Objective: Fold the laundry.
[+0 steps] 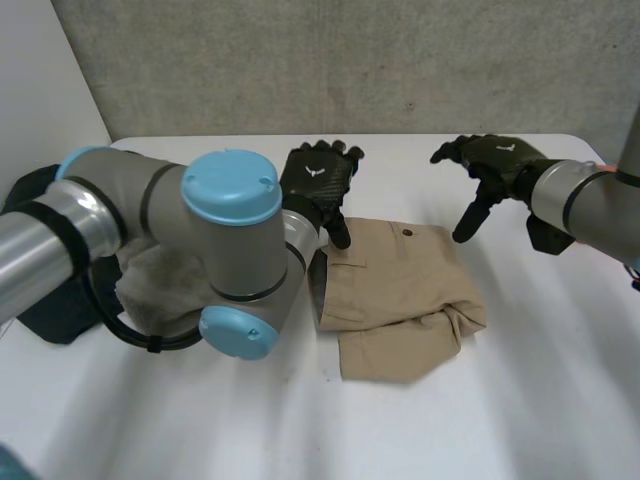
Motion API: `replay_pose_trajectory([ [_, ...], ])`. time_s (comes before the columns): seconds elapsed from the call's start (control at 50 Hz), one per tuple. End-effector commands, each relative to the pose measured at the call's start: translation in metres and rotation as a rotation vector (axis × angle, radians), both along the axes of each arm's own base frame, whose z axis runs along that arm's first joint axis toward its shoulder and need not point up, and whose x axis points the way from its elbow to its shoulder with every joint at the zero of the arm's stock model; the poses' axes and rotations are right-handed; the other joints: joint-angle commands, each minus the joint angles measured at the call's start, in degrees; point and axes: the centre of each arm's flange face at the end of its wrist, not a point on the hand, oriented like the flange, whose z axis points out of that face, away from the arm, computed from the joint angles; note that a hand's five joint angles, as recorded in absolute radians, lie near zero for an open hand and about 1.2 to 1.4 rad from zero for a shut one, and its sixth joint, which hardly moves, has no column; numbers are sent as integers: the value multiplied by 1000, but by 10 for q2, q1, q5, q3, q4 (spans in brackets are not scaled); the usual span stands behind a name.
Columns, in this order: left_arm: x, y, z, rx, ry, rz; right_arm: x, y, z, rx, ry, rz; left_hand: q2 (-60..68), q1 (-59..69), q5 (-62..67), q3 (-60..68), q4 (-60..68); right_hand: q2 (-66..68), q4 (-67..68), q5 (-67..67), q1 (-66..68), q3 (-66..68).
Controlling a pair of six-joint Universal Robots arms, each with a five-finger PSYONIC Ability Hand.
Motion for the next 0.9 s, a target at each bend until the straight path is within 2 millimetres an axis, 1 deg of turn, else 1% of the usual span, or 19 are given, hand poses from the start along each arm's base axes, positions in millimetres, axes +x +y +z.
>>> replay_pose_trajectory([
  [0.02,-4,3,-34,111,-107,-6,15,-4,-31,109,41,19,15,19,6,11,17,-26,-36,-41,-16,-23],
  [0.08,-3,10,-43,148,-144,-14,15,-2,-44,144,77,32,15,19,6,11,17,-26,-36,-41,-16,-23],
  [0.1,1,15,-50,179,-176,-8,15,-1,-50,146,110,45,15,19,6,11,17,-26,-36,-41,-16,-23],
  [0.18,11,26,-59,224,-242,16,13,4,-62,134,205,82,15,19,6,11,17,-26,-36,-41,-16,-23],
  [0.26,17,33,-53,225,-261,16,8,12,-74,121,320,110,14,18,4,9,15,-26,-36,-41,-16,-23],
  [0.32,18,37,-51,212,-291,4,5,19,-83,120,384,124,14,18,4,9,15,-26,-36,-41,-16,-23],
  [0.38,18,37,-48,183,-320,3,6,24,-85,103,389,129,12,16,3,8,14,-26,-36,-41,-16,-23],
  [0.44,18,36,-37,129,-337,12,6,28,-88,59,385,121,10,14,1,6,12,-26,-36,-41,-16,-23],
  [0.48,15,35,-27,87,-315,23,5,31,-91,26,378,113,10,14,1,6,12,-26,-36,-41,-16,-23],
  [0.54,9,37,-19,47,-274,18,4,34,-93,-18,366,103,10,14,1,6,12,-26,-36,-41,-16,-23],
  [0.58,3,42,-12,9,-231,5,4,35,-92,-37,360,99,5,9,-4,1,7,-26,-36,-41,-16,-23],
  [0.62,-2,48,-8,-15,-203,-9,4,39,-89,-62,353,97,5,9,-4,1,7,-26,-36,-41,-16,-23],
  [0.66,-5,53,-8,-22,-194,-22,3,41,-88,-68,352,95,7,11,-2,3,9,-26,-36,-41,-16,-23],
  [0.72,-12,62,-12,-19,-197,-47,3,45,-86,-81,348,94,10,14,1,6,12,-26,-36,-41,-16,-23],
  [0.76,-14,64,-19,-12,-207,-52,4,47,-87,-83,348,97,10,14,1,6,12,-26,-36,-41,-16,-23],
  [0.78,-15,64,-29,1,-222,-55,5,49,-88,-81,349,102,14,18,4,9,15,-26,-36,-41,-16,-23],
  [0.84,-16,63,-42,18,-247,-55,5,51,-90,-74,351,105,15,19,6,11,17,-26,-36,-41,-16,-23],
  [0.86,-16,63,-51,31,-270,-57,5,51,-90,-74,351,104,15,19,6,11,17,-26,-36,-41,-16,-23],
  [0.9,-14,62,-58,48,-292,-55,4,50,-90,-75,351,102,15,19,6,11,17,-26,-36,-41,-16,-23],
])
